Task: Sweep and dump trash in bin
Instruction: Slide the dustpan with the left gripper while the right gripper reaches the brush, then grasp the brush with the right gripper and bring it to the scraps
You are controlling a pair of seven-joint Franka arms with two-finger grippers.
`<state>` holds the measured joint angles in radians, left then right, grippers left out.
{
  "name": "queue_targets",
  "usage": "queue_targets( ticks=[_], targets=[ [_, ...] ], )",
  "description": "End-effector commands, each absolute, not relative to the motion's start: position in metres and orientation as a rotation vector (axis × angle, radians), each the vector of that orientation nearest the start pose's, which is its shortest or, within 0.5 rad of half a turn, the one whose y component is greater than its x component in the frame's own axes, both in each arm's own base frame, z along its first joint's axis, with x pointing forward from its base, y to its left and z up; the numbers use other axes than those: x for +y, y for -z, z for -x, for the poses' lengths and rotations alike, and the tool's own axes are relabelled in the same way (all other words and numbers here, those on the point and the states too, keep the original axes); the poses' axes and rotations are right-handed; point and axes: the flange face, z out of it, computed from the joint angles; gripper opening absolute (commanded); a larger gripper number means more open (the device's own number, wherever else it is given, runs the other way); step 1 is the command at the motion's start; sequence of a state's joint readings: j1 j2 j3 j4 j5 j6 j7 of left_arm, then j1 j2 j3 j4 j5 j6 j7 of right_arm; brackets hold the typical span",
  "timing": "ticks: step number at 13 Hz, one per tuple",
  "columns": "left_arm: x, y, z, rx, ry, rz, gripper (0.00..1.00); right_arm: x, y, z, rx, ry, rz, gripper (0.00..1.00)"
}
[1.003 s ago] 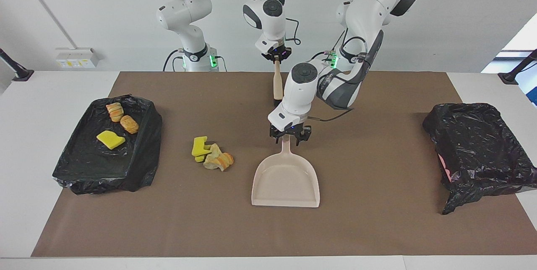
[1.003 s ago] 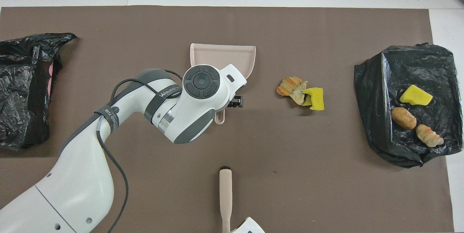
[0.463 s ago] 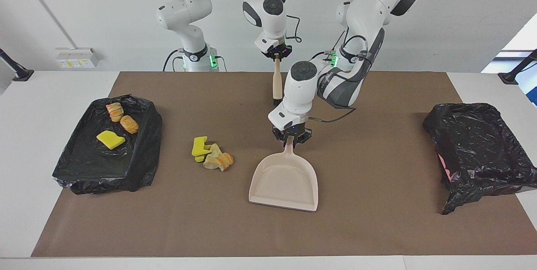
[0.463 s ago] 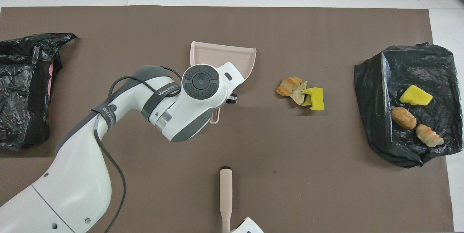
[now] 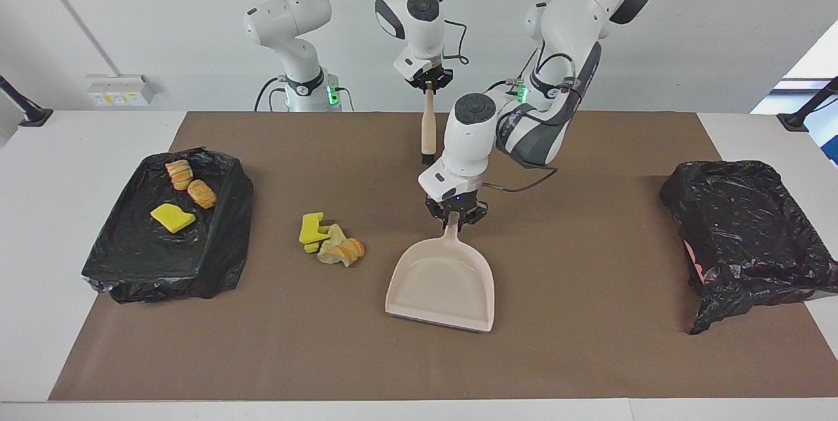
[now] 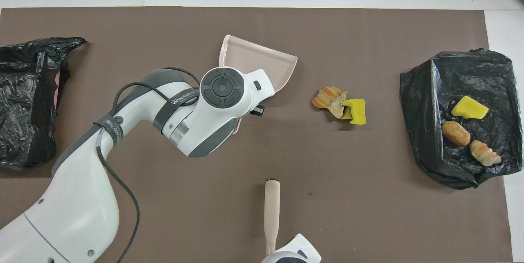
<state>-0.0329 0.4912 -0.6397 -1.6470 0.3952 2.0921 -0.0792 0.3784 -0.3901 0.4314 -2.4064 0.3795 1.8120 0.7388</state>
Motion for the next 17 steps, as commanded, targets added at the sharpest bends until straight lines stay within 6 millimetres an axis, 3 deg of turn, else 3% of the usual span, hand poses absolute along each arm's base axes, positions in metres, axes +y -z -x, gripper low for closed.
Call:
queue_targets(
  ticks=[1, 5, 7, 10, 11, 13, 15, 17],
  targets=[
    [-0.352, -0.384, -0.565, 1.319, 0.069, 2.765, 0.0, 0.281, -0.447, -0.299, 0.141, -0.459, 3.148, 0.0],
    [-0.357, -0.38, -0.549, 1.574, 0.024, 2.614, 0.0, 0.185, -0.445, -0.392, 0.004, -0.429, 3.098, 0.0],
    [-0.368, -0.381, -0.542, 1.846, 0.04, 2.438, 0.0, 0.161, -0.434, -0.445, -0.038, -0.436, 3.172, 0.0],
    [-0.365, -0.377, -0.536, 1.865, 0.0, 2.411, 0.0, 0.137, -0.42, -0.499, -0.2, -0.394, 3.32, 0.0],
    [-0.365, -0.374, -0.528, 1.87, -0.015, 2.398, 0.0, 0.126, -0.404, -0.518, -0.289, -0.415, 3.349, 0.0],
    [-0.367, -0.367, -0.52, 1.882, -0.043, 2.389, 0.0, 0.11, -0.378, -0.541, -0.395, -0.429, 3.411, 0.0],
    [-0.383, -0.354, -0.507, 1.828, -0.068, 2.446, 0.0, 0.082, -0.374, -0.547, -0.399, -0.447, 3.409, 0.0],
    [-0.386, -0.34, -0.499, 1.789, -0.095, 2.478, 0.0, 0.072, -0.367, -0.549, -0.42, -0.424, 3.388, 0.0]
  ],
)
